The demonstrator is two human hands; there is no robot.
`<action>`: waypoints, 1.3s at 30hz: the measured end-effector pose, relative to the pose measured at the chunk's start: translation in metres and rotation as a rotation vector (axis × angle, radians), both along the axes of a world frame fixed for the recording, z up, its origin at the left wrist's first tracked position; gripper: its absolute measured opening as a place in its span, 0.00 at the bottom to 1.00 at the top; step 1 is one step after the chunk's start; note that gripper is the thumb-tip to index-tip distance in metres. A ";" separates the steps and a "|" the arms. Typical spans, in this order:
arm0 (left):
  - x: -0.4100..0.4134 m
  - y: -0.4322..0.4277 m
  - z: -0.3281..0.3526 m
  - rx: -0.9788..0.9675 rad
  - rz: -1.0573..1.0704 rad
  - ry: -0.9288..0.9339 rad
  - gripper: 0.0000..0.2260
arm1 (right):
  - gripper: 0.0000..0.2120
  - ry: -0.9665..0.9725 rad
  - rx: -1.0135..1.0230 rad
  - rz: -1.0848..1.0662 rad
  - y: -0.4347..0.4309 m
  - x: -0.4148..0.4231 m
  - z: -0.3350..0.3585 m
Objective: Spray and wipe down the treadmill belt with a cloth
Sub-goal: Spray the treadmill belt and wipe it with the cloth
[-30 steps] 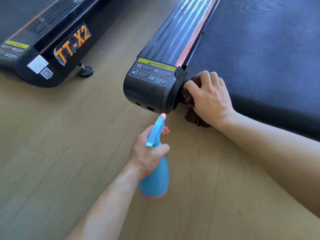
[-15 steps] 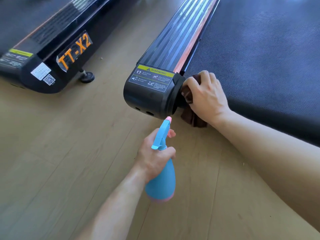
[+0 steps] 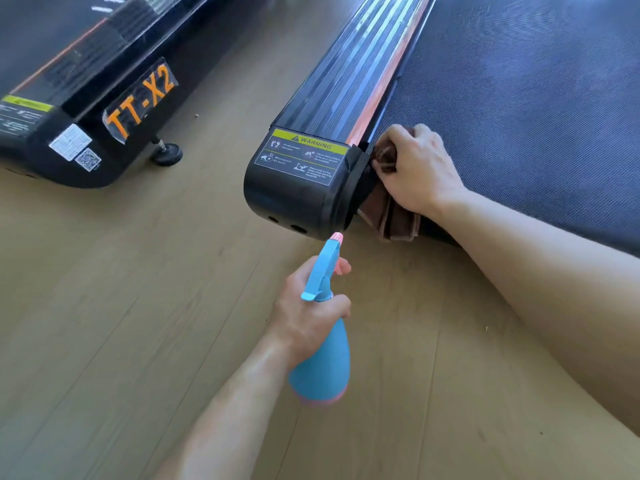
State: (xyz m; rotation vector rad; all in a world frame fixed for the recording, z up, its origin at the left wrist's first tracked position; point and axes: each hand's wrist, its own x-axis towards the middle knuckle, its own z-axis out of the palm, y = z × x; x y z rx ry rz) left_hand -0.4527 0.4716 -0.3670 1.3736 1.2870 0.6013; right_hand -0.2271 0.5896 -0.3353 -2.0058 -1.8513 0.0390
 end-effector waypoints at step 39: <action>0.006 0.013 0.004 0.005 0.009 0.054 0.21 | 0.12 -0.343 0.309 0.406 -0.034 0.002 -0.034</action>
